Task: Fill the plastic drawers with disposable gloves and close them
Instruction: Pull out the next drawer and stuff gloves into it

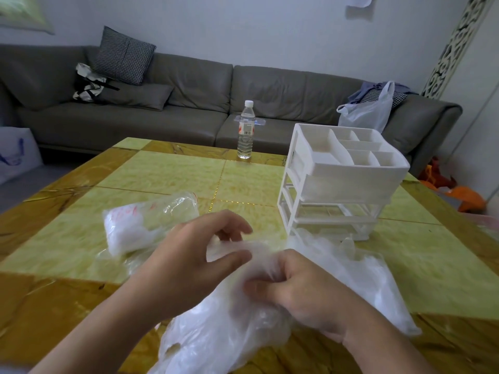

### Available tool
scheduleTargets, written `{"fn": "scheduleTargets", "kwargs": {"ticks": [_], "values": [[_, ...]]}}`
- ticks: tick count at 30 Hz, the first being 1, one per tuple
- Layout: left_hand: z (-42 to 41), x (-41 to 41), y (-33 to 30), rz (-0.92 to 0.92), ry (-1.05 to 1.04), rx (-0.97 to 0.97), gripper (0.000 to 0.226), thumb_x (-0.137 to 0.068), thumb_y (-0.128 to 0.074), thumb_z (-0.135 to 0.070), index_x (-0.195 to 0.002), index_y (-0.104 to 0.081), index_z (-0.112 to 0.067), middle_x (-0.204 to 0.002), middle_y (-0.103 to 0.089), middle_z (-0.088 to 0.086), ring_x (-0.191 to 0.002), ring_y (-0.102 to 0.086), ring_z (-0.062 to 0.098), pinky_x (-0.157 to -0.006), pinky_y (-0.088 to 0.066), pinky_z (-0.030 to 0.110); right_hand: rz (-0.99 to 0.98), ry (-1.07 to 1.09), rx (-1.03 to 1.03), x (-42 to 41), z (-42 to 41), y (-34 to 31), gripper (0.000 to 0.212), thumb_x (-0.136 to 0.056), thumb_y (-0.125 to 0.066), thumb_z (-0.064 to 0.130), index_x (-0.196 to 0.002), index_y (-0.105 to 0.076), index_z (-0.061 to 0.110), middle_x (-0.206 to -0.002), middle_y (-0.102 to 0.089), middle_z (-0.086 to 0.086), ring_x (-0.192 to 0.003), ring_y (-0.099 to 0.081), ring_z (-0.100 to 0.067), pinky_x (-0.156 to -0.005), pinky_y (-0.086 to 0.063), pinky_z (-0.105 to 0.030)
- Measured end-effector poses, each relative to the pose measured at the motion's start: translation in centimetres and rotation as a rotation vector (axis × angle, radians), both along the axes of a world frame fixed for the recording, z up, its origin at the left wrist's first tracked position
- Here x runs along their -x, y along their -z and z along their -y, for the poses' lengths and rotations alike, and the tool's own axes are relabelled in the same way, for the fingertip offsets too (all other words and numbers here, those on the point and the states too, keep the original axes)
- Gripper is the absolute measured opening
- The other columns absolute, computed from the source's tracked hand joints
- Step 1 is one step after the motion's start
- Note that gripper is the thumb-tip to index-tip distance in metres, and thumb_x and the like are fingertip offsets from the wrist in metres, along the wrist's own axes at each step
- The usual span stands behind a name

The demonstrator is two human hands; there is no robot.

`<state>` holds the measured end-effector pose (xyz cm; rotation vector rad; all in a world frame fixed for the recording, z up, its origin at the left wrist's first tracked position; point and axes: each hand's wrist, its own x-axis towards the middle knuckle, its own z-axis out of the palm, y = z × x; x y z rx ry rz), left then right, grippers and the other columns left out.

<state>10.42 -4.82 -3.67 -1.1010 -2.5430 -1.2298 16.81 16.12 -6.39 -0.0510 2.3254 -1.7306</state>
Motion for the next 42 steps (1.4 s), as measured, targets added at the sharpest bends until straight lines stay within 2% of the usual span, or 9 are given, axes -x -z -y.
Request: {"fn": "scheduleTargets", "kwargs": {"ticks": [3,7,10,15,20,26,34,38,42], "values": [[0.2,-0.1,0.0,0.219,0.088,0.073,0.05,-0.091,-0.073,-0.043,-0.136,-0.052,-0.049,-0.126,-0.06,-0.035,-0.123,-0.051,-0.016,-0.096,-0.04,0.004,0.002,-0.02,-0.058,-0.1,0.2,0.0,0.015,-0.101,-0.064,0.008,-0.103,-0.078,0.011,-0.093,-0.075,0.002,-0.092,-0.069,-0.012,-0.087,-0.054,-0.037],[0.4,0.0,-0.4,0.274,0.111,0.173,0.018,-0.094,-0.07,-0.044,-0.112,-0.067,-0.043,-0.111,-0.064,-0.03,-0.105,-0.06,-0.009,-0.085,-0.048,0.013,0.005,0.006,-0.101,-0.4,0.4,0.1,0.033,-0.098,-0.068,0.02,-0.127,-0.075,0.033,-0.126,-0.076,0.012,-0.123,-0.068,-0.005,-0.112,-0.051,-0.039],[1.1,0.6,-0.7,0.285,0.118,0.206,0.012,-0.095,-0.07,-0.041,-0.092,-0.069,-0.03,-0.088,-0.068,-0.011,-0.083,-0.064,0.006,-0.079,-0.054,0.036,0.026,0.061,-0.181,-0.3,-0.4,0.1,0.039,-0.085,-0.072,0.04,-0.119,-0.076,0.022,-0.112,-0.081,0.0,-0.111,-0.075,-0.021,-0.103,-0.056,-0.055],[3.2,1.8,-0.8,0.32,0.049,0.209,0.018,-0.091,-0.076,-0.039,-0.081,-0.068,-0.027,-0.075,-0.063,-0.002,-0.067,-0.061,0.005,-0.067,-0.052,0.029,0.024,0.025,-0.158,-0.3,-1.3,-1.3,0.011,-0.101,-0.074,0.023,-0.107,-0.082,0.021,-0.102,-0.082,-0.005,-0.102,-0.078,-0.027,-0.101,-0.057,-0.053],[3.4,1.9,-0.3,0.331,-0.025,0.136,0.016,-0.084,-0.084,-0.036,-0.081,-0.072,-0.027,-0.07,-0.064,0.005,-0.055,-0.059,0.009,-0.056,-0.049,0.03,-0.024,0.065,-0.287,-0.4,-0.9,-1.3,0.011,-0.099,-0.074,0.019,-0.094,-0.082,0.025,-0.087,-0.082,0.002,-0.083,-0.079,-0.016,-0.079,-0.062,-0.037],[7.1,5.1,0.8,0.304,-0.418,0.028,0.011,-0.086,-0.083,-0.025,-0.079,-0.075,-0.024,-0.074,-0.073,-0.003,-0.06,-0.067,0.015,-0.059,-0.059,0.033,-0.082,0.461,-0.097,-0.3,-3.8,-1.3,0.023,-0.097,-0.065,-0.009,-0.078,-0.076,0.0,-0.071,-0.075,-0.021,-0.049,-0.068,-0.032,-0.044,-0.047,-0.027],[7.3,5.3,5.1,0.351,-0.241,0.741,0.047,-0.064,-0.091,-0.046,-0.1,-0.062,-0.039,-0.102,-0.058,-0.019,-0.095,-0.055,0.0,-0.083,-0.056,0.03,-0.154,0.703,0.1,-0.3,-5.0,-1.8,0.01,-0.098,-0.067,-0.001,-0.094,-0.076,-0.002,-0.083,-0.078,-0.024,-0.067,-0.074,-0.042,-0.079,-0.058,-0.055],[6.8,5.2,5.6,0.301,-0.297,0.668,0.011,-0.079,-0.073,-0.032,-0.073,-0.063,-0.033,-0.089,-0.064,-0.014,-0.086,-0.061,0.005,-0.079,-0.057,0.032,-0.165,0.683,0.084,-0.6,-4.6,-2.0,0.017,-0.099,-0.065,-0.002,-0.085,-0.076,-0.004,-0.079,-0.075,-0.028,-0.066,-0.071,-0.048,-0.078,-0.057,-0.058],[6.5,4.6,3.4,0.402,-0.357,0.395,0.015,-0.087,-0.072,-0.029,-0.073,-0.074,-0.026,-0.073,-0.074,-0.008,-0.071,-0.071,0.014,-0.071,-0.061,0.034,-0.175,0.723,0.079,-0.6,-5.0,-2.0,0.019,-0.1,-0.065,0.0,-0.085,-0.077,-0.001,-0.079,-0.077,-0.025,-0.066,-0.073,-0.045,-0.076,-0.058,-0.057]]}}
